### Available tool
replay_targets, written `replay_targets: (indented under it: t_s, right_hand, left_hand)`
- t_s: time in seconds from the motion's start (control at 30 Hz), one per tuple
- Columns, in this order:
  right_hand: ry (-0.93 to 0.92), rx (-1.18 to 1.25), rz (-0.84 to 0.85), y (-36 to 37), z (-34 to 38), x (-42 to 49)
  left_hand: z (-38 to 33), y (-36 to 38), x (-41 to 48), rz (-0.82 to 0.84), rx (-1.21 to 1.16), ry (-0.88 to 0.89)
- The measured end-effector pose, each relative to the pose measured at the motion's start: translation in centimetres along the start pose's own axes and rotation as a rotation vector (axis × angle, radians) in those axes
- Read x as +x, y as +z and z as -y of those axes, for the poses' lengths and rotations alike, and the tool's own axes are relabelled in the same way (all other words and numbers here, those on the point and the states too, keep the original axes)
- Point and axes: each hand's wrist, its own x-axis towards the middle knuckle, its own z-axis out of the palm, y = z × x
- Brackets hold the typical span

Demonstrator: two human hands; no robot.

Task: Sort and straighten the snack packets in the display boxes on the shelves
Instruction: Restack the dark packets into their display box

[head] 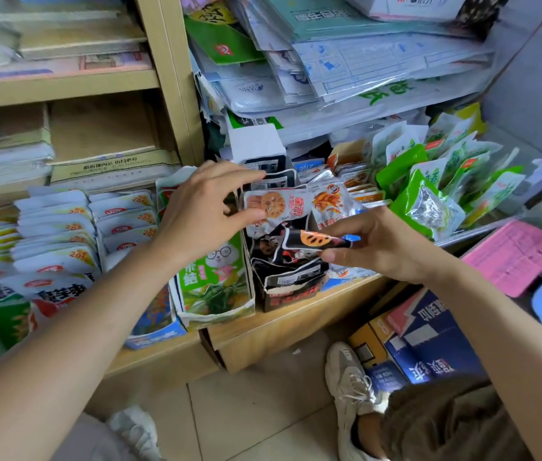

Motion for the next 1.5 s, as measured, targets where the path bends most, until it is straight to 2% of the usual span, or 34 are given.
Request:
replay_targets:
  t_s: [0.17, 0.23, 0.37, 0.57, 0.7, 0.87, 0.93, 1.1, 1.27, 1.33, 1.4, 1.5]
  right_hand:
    - [0.028, -0.021, 0.046, 0.0, 0.5, -0.4]
    - [0.039, -0.033, 0.058, 0.1, 0.7, -0.5]
    - [0.068, -0.038, 0.082, 0.6, 0.5, -0.8]
    - [0.06, -0.18, -0.001, 2.2, 1.0, -1.7]
    - [-0.019, -0.258, -0.034, 3.3, 0.8, -2.8]
    - [-0.043, -0.23, -0.089, 4.2, 0.2, -3.3]
    - [-0.025, -0.217, -0.144, 4.4, 0.1, -3.1]
    - [0.028, -0.154, -0.398, 4.0, -0.1, -0.2]
    - [0.077, -0.312, -0.412, 2.5, -0.7, 4.2]
    - [0.065, -0.363, -0.427, 2.5, -0.1, 5.1]
    - [0.047, -0.422, -0.454, 2.8, 0.4, 5.8]
    - [-0.03, -0.506, -0.472, 3.2, 0.8, 6.2]
  left_hand:
    - [-0.3, -1.2, 1.5, 0.188, 0.138, -0.037]
    - [-0.5, -1.3, 1.5, 0.214, 0.184, -0.018]
    - [-0.6, -0.9, 1.7, 0.133, 0.173, -0.055]
    - [-0.7, 0.7, 1.5, -0.031, 0.205, -0.098]
    - [-0.6, 0.8, 1.4, -0.006, 0.242, -0.076]
    - [-0.7, 0.5, 0.9, 0.071, 0.25, -0.036]
    - [-0.6, 0.7, 0.7, 0.04, 0.227, -0.033]
    - [-0.4, 0.7, 1.2, -0.048, 0.06, -0.089]
    - [0.2, -0.8, 2.1, 0.074, -0.258, -0.138]
    - [0.1, -1.3, 1.7, 0.05, -0.411, -0.157]
    - [-0.4, -1.2, 1.1, 0.019, -0.4, -0.117]
    - [-0.9, -0.1, 0.4, 0.054, -0.148, 0.014]
